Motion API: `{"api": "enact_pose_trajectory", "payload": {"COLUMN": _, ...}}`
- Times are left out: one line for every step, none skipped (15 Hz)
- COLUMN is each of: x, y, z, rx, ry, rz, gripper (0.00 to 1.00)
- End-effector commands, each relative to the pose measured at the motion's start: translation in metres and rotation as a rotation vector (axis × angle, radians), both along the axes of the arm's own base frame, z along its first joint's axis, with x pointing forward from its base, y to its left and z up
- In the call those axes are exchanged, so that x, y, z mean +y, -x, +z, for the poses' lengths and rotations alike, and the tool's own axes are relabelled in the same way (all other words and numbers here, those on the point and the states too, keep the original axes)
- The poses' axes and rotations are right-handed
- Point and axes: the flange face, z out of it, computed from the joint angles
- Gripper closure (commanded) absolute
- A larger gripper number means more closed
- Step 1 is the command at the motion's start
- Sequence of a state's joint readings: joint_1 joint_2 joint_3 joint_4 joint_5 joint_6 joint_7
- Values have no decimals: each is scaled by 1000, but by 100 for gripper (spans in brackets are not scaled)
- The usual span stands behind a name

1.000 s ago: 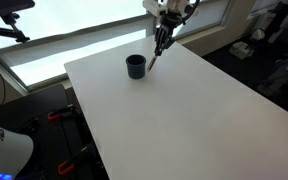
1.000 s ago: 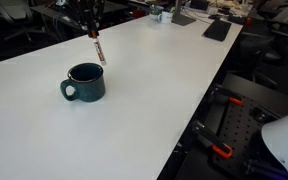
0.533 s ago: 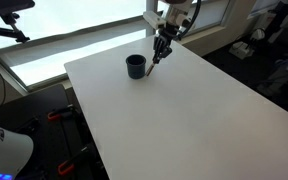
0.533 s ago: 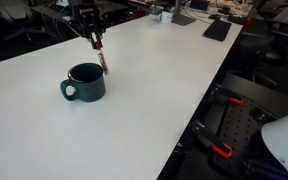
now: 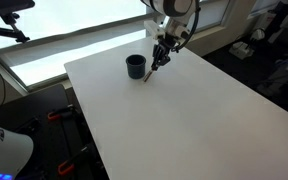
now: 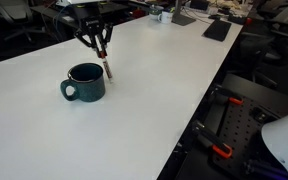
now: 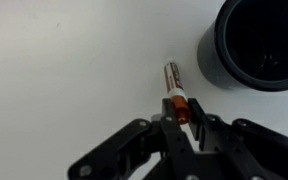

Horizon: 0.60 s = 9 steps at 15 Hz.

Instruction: Take the marker out of the cup

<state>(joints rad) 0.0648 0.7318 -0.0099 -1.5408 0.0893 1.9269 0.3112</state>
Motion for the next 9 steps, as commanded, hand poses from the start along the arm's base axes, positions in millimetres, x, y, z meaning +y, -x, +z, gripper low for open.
{"api": "enact_pose_trajectory", "payload": {"x": 0, "y": 3, "z": -5, "rx": -4, "ry": -27, "rz": -15, "gripper": 95}}
{"api": "enact_pose_trajectory", "payload": {"x": 0, "y": 3, "z": -6, "rx": -3, "ry": -27, "rz": -16, "gripper": 95}}
{"api": "enact_pose_trajectory", "payload": {"x": 1, "y": 4, "z": -6, "rx": -1, "ry": -28, "rz": -18, "gripper": 95}}
{"api": "enact_pose_trajectory", "payload": {"x": 0, "y": 5, "z": -5, "rx": 6, "ry": -27, "rz": -19, "gripper": 95}}
{"api": "enact_pose_trajectory", "payload": {"x": 1, "y": 5, "z": -4, "rx": 3, "ry": -31, "rz": -19, "gripper": 60}}
{"api": "enact_pose_trajectory", "payload": {"x": -1, "y": 0, "z": -2, "rx": 5, "ry": -7, "rz": -9, "gripper": 78}}
{"api": "enact_pose_trajectory", "payload": {"x": -1, "y": 1, "z": -3, "rx": 7, "ry": -8, "rz": -9, "gripper": 73}}
{"api": "enact_pose_trajectory", "payload": {"x": -1, "y": 1, "z": -4, "rx": 9, "ry": -8, "rz": -9, "gripper": 64}}
{"api": "enact_pose_trajectory", "payload": {"x": -1, "y": 1, "z": -5, "rx": 10, "ry": -8, "rz": -9, "gripper": 60}}
